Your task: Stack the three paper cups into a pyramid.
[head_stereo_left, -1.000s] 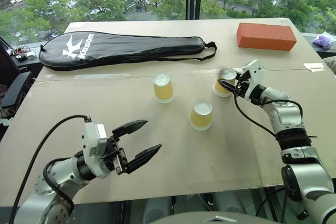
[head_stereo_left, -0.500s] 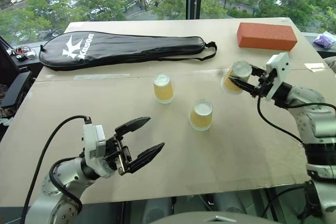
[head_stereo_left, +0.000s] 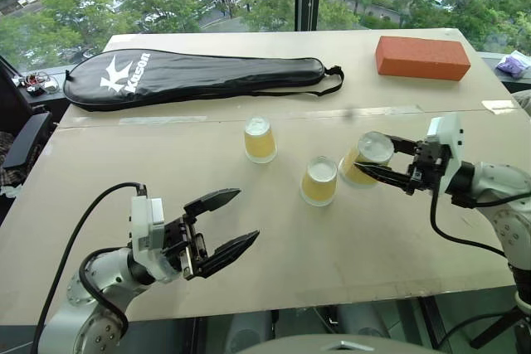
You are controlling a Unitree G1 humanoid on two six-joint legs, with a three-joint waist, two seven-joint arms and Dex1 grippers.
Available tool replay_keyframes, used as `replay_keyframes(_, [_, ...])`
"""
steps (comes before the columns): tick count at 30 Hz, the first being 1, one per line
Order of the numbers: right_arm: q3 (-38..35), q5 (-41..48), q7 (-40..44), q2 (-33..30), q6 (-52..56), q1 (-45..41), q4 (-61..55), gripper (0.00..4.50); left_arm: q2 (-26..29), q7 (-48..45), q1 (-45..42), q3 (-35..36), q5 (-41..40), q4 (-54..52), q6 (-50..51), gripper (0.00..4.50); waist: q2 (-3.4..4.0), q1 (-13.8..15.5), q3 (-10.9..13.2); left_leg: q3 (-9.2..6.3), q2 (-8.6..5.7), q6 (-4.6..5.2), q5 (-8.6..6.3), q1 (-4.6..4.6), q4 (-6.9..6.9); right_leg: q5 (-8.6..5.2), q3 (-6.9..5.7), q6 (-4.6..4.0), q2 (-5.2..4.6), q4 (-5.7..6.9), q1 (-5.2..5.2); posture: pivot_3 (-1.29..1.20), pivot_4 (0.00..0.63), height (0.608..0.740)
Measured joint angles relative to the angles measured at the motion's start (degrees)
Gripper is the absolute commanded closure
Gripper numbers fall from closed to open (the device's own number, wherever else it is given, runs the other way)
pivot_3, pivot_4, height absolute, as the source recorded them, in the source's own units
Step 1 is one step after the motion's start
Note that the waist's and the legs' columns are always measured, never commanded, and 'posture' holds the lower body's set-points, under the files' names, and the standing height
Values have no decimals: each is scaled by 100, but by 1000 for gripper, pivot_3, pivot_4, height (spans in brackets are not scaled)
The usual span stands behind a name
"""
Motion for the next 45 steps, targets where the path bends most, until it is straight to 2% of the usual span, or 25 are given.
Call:
replay_keyframes(10, [-144,42,-208,-106,-1,225,-193,2270,-2,-6,-226,-28,0,55,46,0,0,-9,0,1,1,0,0,6,1,-10,1,16,4,2,2,0,150,740])
replay_keyframes(15, [-305,408,-255,-182,136,267,-514,2270,-1,-18,-183,-26,-4,64,106,0,0,-9,1,-1,1,0,0,3,0,-8,1,13,4,1,0,0,150,740])
replay_keyframes(24, [115,647,-297,-187,377,-69,-885,2270,2,-140,0,24,-14,121,122,0,-2,2,0,-2,2,0,0,4,1,-10,-2,15,2,2,1,0,150,740])
replay_keyframes(32, [-450,568,-525,-432,463,826,-881,2270,1,-49,292,128,-118,4,142,0,-10,18,-3,1,0,0,0,1,0,-10,-1,15,-4,-4,2,0,150,740])
replay_keyframes(39, [570,-473,-647,154,-193,923,-365,2270,105,17,144,136,-184,-20,214,0,-9,-17,-2,2,2,0,0,11,2,-11,1,18,9,4,4,0,150,740])
replay_keyframes(45, [870,-915,-651,304,-552,960,-131,2270,172,15,100,242,-218,-19,230,0,-9,-9,-2,-1,1,0,0,5,1,-9,1,14,2,-2,3,0,150,740])
